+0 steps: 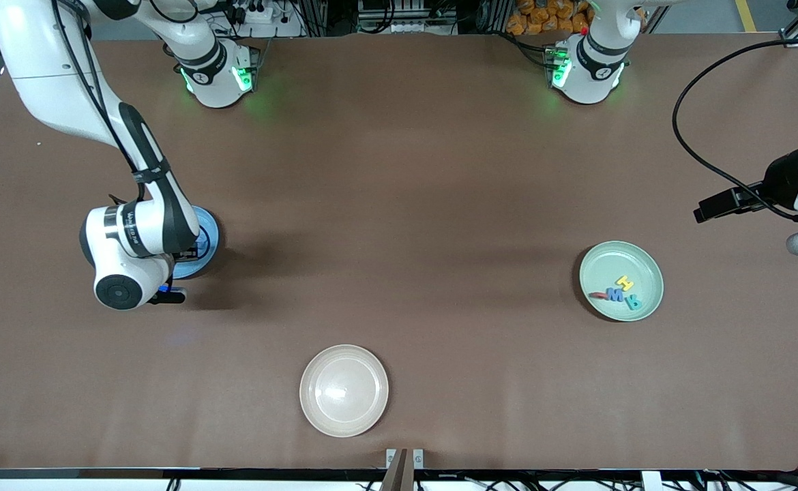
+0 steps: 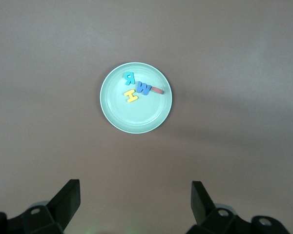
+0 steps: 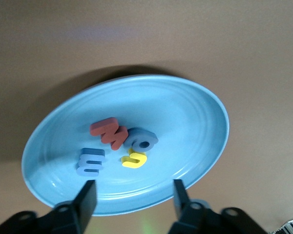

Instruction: Sort upper and lower case letters into plates

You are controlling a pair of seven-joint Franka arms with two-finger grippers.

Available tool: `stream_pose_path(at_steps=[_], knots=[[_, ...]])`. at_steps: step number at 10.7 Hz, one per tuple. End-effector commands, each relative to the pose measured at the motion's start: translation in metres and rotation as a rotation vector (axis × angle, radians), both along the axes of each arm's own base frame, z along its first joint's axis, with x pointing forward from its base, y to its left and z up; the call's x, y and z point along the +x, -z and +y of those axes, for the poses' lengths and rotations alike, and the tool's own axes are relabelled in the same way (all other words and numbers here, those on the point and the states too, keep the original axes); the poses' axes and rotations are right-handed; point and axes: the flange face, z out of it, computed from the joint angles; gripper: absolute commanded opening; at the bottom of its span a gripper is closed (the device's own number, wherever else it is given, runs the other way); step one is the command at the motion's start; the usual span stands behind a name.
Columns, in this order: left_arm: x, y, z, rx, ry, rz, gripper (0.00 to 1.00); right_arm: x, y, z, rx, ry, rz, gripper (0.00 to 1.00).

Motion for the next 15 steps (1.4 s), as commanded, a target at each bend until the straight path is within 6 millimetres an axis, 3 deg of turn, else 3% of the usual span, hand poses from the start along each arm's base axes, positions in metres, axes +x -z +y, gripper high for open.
stream_pose_path(at_steps=[1,3,6,8,11,13,15], knots=[[-0.006,-0.004,-0.005,-0.019,0.016,0.005,1.00,0.003,-0.025,0.012,0.011,0.000,-0.033,1.00],[-0.007,-0.004,-0.022,-0.010,0.049,0.005,1.00,0.007,-0.072,0.021,0.085,0.061,-0.083,1.00],[-0.006,-0.005,-0.021,0.021,0.063,-0.001,1.00,0.012,-0.184,0.056,0.142,0.047,-0.159,1.00],[-0.005,-0.004,-0.021,0.020,0.068,-0.001,1.00,-0.002,-0.274,0.061,0.274,0.109,-0.205,1.00],[-0.004,-0.004,-0.015,0.004,0.130,-0.007,1.00,-0.023,-0.359,0.065,0.344,0.106,-0.334,1.00],[-0.005,-0.005,-0.019,0.006,0.136,-0.007,1.00,-0.043,-0.397,0.057,0.344,0.085,-0.389,1.00],[-0.006,-0.006,-0.020,0.059,0.154,-0.012,1.00,-0.055,-0.403,0.030,0.329,0.130,-0.395,1.00]])
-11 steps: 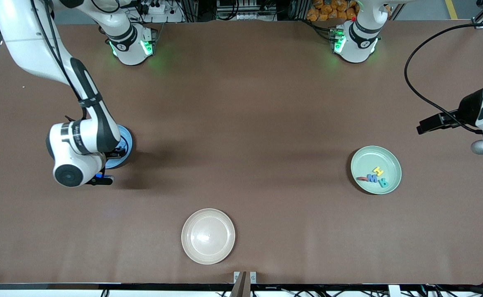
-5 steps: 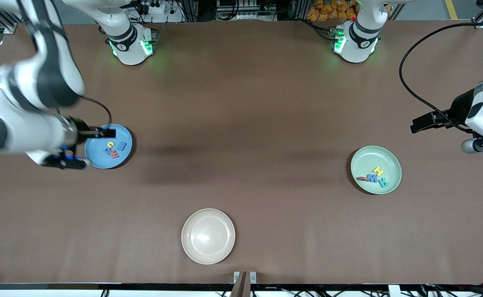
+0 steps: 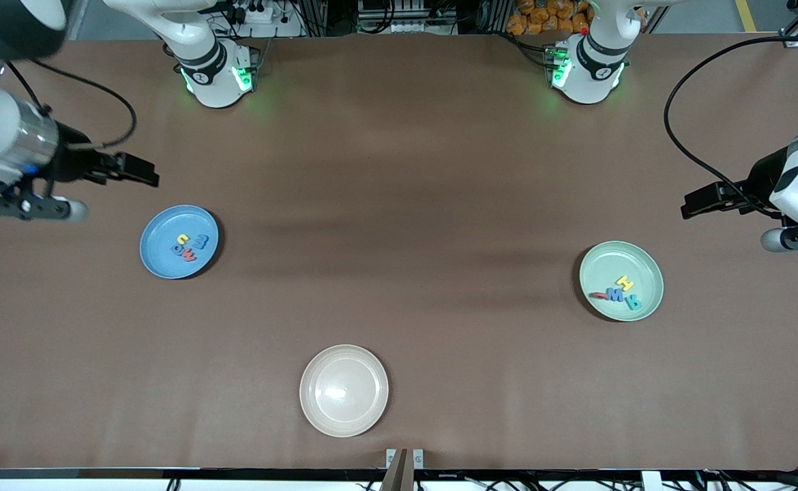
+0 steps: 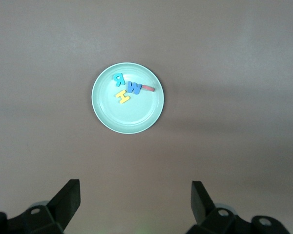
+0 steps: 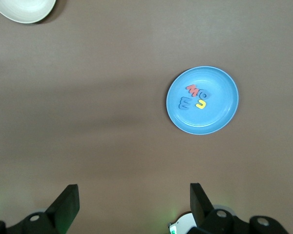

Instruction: Sort upper and lower case letters into plates

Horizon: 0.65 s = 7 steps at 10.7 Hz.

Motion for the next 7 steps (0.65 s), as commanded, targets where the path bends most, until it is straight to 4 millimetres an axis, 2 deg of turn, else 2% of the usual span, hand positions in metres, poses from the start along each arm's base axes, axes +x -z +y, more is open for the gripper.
stream_pose_path(at_steps=[1,4,7], knots=[[-0.005,-0.007,-0.004,0.080,0.055,-0.012,1.00,-0.013,0.000,-0.026,0.011,0.031,0.004,1.00],[-0.005,-0.007,-0.011,0.080,0.070,-0.013,1.00,-0.005,0.000,-0.038,-0.015,0.019,-0.052,1.00],[-0.005,-0.007,-0.003,0.070,0.056,-0.013,1.00,-0.007,0.006,-0.044,-0.012,0.007,-0.042,1.00]])
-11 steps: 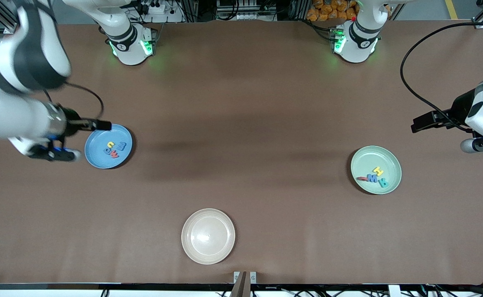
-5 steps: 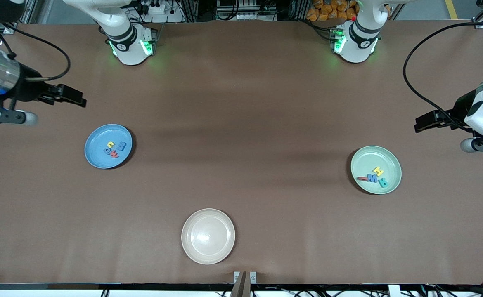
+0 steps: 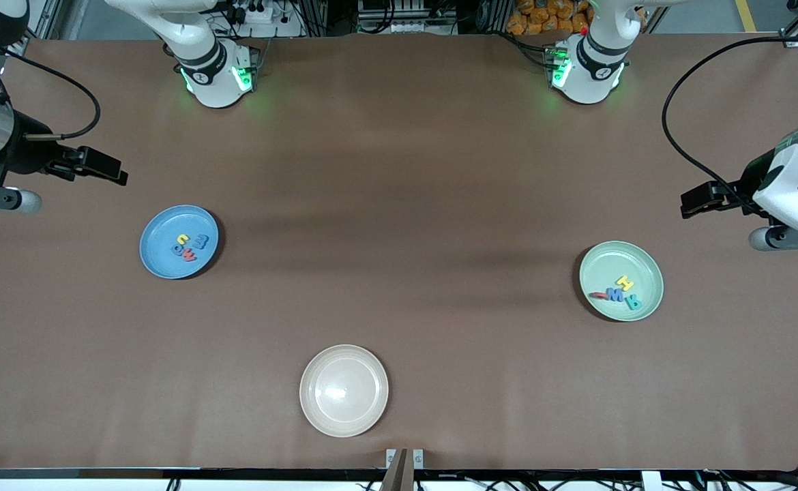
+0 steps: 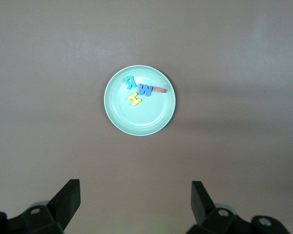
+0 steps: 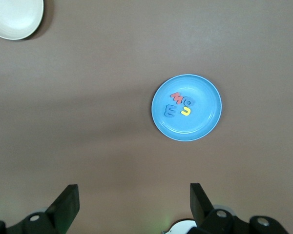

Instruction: Sort upper and lower case letters into plates

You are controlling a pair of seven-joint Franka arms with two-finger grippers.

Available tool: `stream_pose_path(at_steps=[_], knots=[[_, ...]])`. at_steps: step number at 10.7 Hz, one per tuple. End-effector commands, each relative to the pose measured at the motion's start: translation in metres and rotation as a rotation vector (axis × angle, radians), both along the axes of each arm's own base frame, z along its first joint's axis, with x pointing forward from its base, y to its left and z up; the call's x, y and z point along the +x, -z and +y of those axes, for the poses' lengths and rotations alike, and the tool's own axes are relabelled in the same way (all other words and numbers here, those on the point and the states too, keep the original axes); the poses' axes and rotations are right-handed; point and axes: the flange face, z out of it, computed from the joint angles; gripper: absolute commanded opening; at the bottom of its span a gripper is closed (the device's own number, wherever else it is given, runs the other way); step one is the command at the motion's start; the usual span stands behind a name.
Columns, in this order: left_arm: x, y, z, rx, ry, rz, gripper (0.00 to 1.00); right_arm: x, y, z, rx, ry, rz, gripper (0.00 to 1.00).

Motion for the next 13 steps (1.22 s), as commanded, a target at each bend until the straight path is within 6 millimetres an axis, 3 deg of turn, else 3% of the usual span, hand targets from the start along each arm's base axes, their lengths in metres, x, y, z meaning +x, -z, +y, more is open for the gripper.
stream_pose_path(at_steps=[1,3,5,7,13], knots=[[-0.004,-0.006,0.006,0.010,0.017,-0.006,1.00,-0.007,0.001,-0.009,-0.007,-0.019,-0.010,1.00],[-0.004,-0.005,0.006,0.005,0.015,-0.004,1.00,0.001,-0.005,-0.010,-0.096,-0.150,-0.064,1.00],[-0.004,-0.005,0.009,0.004,0.009,-0.004,1.00,0.008,-0.005,-0.012,-0.097,-0.160,-0.084,1.00],[-0.003,-0.005,0.016,0.004,-0.002,-0.004,1.00,0.026,-0.014,-0.012,-0.094,-0.150,-0.110,1.00],[-0.003,-0.004,0.015,0.003,0.001,-0.002,1.00,0.028,-0.016,-0.002,-0.069,0.025,-0.104,1.00]])
